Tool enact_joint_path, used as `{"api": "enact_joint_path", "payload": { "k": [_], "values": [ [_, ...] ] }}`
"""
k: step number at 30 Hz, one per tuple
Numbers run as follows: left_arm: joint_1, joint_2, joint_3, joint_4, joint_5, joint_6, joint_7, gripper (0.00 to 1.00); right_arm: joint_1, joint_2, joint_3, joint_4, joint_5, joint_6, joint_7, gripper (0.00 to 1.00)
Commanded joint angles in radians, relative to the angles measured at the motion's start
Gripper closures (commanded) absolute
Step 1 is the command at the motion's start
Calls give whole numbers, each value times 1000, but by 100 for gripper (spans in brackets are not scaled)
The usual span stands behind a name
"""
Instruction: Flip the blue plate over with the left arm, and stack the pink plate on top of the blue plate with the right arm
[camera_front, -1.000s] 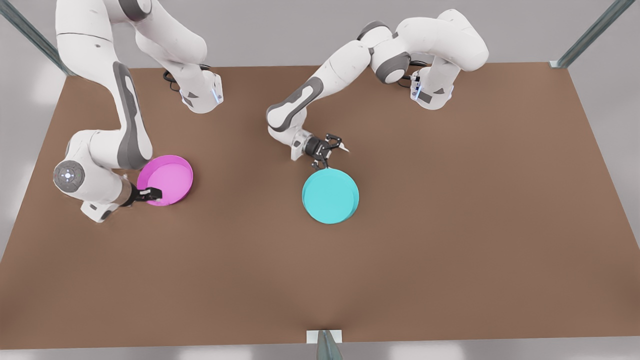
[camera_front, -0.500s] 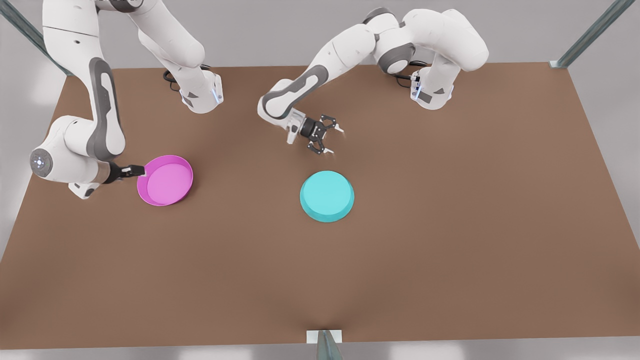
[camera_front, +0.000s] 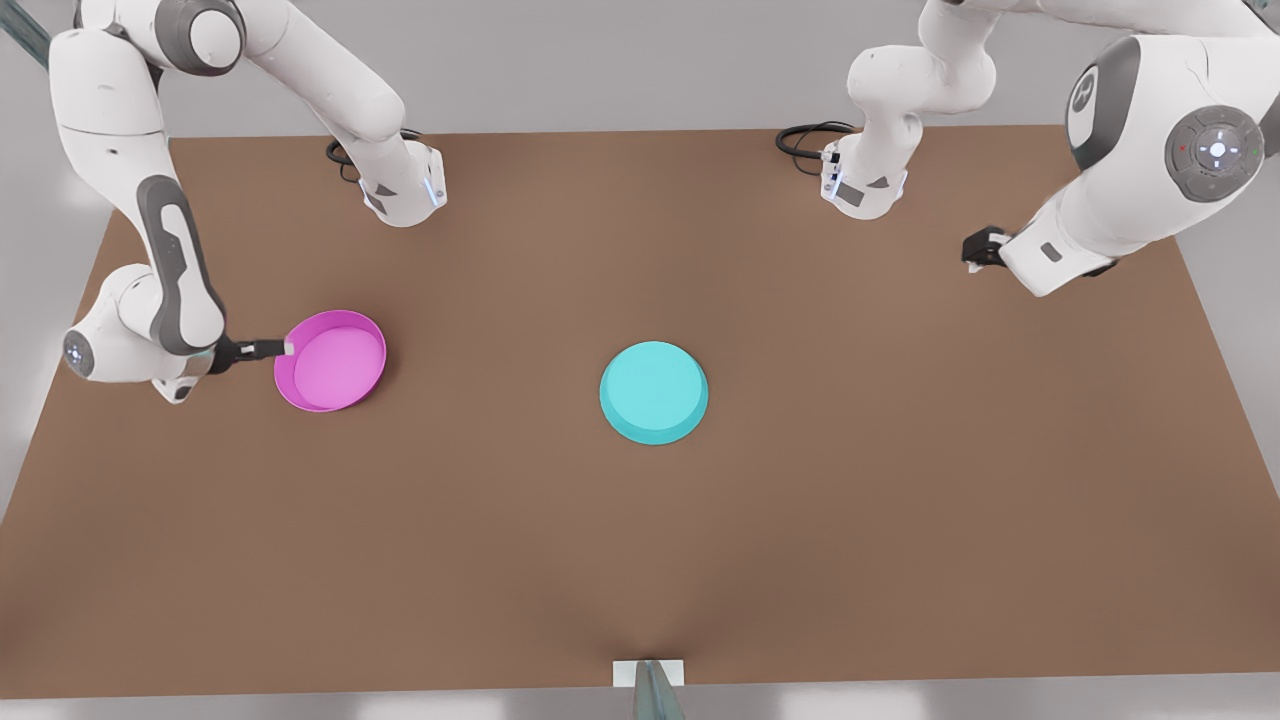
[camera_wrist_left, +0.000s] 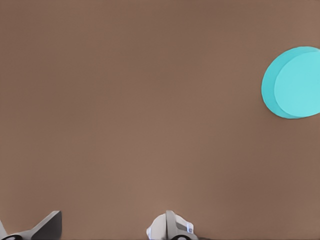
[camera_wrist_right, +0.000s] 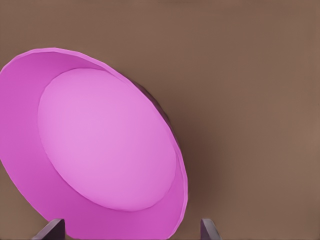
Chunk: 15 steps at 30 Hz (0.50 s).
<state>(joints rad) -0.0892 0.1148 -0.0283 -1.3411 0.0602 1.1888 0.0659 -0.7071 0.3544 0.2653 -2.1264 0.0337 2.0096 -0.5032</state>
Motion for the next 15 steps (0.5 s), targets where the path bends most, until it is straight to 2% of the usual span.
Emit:
{"api": "enact_joint_path", "payload": {
  "k": [1, 2, 4, 8, 11, 13, 14, 15],
  "values": [
    [2, 11, 2, -3, -56, 3, 0, 0, 0, 0, 0, -9, 0, 29, 0, 0],
    [2, 49, 2, -1, -51, 6, 0, 0, -11, 0, 0, -44, 0, 104, -9, 0],
    [2, 71, 2, -1, -51, 17, 2, 0, -12, 0, 0, -53, -2, 115, -11, 0],
    [2, 69, -2, -1, -49, 9, 2, 0, -12, 3, 0, -86, -2, 124, -35, 0],
    [2, 69, -2, -1, -48, 9, 2, 0, -20, 35, 0, -148, 0, 248, -60, 0],
    [-1, 69, -2, 0, -49, 8, -2, 0, -20, 43, 0, -155, 0, 264, -58, 0],
    [-6, 69, -2, 0, -49, 6, -3, 0, -20, 43, 0, -155, 0, 264, -58, 15],
    [-6, 69, -2, 0, -49, 6, -3, 0, -18, 43, 2, -153, 0, 264, -60, 35]
  ]
}}
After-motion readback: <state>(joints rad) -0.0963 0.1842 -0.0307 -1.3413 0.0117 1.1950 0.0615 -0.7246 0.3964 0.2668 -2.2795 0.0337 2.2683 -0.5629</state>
